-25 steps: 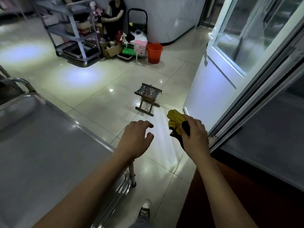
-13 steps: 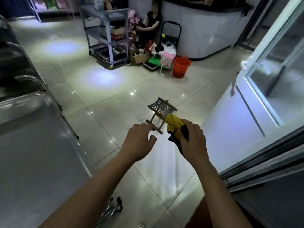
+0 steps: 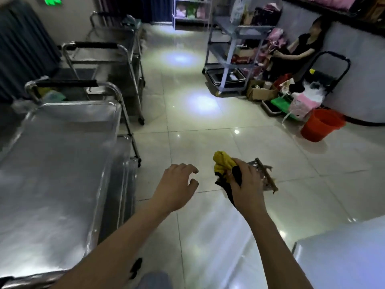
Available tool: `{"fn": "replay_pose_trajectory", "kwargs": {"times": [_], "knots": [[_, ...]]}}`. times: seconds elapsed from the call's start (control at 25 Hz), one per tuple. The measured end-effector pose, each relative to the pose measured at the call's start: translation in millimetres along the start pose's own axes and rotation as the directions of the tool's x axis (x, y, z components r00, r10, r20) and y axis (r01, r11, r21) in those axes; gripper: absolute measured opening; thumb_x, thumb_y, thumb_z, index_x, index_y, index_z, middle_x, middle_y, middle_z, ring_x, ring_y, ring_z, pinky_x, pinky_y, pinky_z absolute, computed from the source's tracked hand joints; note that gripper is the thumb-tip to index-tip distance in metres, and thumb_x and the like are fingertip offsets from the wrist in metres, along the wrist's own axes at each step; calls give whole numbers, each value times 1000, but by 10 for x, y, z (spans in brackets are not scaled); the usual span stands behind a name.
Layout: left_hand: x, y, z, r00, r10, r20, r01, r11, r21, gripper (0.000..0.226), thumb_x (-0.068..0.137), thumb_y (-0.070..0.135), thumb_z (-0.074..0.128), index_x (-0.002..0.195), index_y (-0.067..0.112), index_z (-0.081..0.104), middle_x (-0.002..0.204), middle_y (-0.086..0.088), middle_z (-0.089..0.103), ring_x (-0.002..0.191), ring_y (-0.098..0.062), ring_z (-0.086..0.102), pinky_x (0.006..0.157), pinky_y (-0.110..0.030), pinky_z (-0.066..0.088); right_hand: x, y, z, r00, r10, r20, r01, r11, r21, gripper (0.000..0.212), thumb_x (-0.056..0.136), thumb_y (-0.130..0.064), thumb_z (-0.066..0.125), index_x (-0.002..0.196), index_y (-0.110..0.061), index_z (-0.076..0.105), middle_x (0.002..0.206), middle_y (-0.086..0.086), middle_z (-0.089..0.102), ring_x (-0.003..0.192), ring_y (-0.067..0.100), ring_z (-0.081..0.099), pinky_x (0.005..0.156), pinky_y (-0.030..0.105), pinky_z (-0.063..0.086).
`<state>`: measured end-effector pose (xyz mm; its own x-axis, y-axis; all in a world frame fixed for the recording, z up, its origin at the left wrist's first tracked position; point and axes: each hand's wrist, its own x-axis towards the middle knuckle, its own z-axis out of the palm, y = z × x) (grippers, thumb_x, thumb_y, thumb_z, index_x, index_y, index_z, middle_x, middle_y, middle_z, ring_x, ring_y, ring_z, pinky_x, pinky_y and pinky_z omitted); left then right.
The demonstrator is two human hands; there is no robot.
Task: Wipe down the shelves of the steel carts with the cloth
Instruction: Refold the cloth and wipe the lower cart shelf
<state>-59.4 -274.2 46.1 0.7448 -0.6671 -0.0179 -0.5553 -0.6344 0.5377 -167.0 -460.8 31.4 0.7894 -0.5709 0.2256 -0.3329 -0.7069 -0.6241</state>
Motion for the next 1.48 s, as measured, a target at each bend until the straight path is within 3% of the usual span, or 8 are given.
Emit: {"fn": "replay_pose_trajectory", "kwargs": {"times": [0.16,0.36,0.6,0.76,0.96,1.12,1.28,1.48], "knots": [[247,-153,37,980,-181,-81,181,983,-9,36,100,25,51,135,23,57,135,2,59,129,-21,46,111,-36,33,689,88,308,984,-87,158,82,996,36,39,102,-28,56,140,-23,52,125,10,57,110,31,54,97,50,44],[649,-612,10,916,-362,-171,356,932,-66,35,99,27,52,134,23,57,133,2,59,126,-21,47,109,-36,36,1554,-140,947,897,-270,351,257,963,84,39,103,-29,54,142,-28,51,130,8,57,115,29,53,98,49,43],[1063,-1196,-78,816,-511,-268,503,858,-105,34,98,31,49,131,26,57,133,5,59,127,-18,48,110,-34,35,2291,-564,1781,754,-433,494,387,901,197,40,101,-32,55,141,-32,50,127,2,58,113,23,52,96,48,45],[1125,-1457,59,725,-636,-263,635,766,-101,37,99,34,45,134,27,54,138,7,57,131,-17,47,114,-36,33,2556,-666,2240,639,-502,583,443,860,254,40,101,-32,56,140,-33,50,124,0,57,110,20,52,95,47,47],[1257,-1554,484,457,-835,-307,816,530,-229,39,99,37,40,134,27,54,135,7,57,126,-16,46,111,-35,34,2868,-653,2943,368,-596,713,538,762,359,40,101,-25,59,140,-28,52,121,1,58,109,22,53,96,48,46],[1388,-1499,1055,181,-944,-275,859,288,-424,36,99,30,47,133,23,57,132,4,58,123,-19,49,106,-34,37,2945,-444,3456,135,-641,755,589,665,459,40,99,-20,61,138,-24,54,116,4,59,103,22,53,92,46,46],[1458,-1544,1764,12,-976,-216,829,130,-544,36,100,26,49,135,25,58,134,6,59,122,-17,49,105,-31,34,2786,-5,4051,-35,-619,784,595,618,514,42,99,-20,61,140,-22,54,116,3,60,105,20,52,93,45,46],[1277,-2023,2837,-106,-975,-197,809,30,-587,39,99,28,44,138,29,52,136,10,54,124,-11,42,106,-25,29,2186,717,5061,-218,-565,796,620,550,560,42,100,-21,60,141,-26,52,122,4,59,109,21,53,95,45,47]]}}
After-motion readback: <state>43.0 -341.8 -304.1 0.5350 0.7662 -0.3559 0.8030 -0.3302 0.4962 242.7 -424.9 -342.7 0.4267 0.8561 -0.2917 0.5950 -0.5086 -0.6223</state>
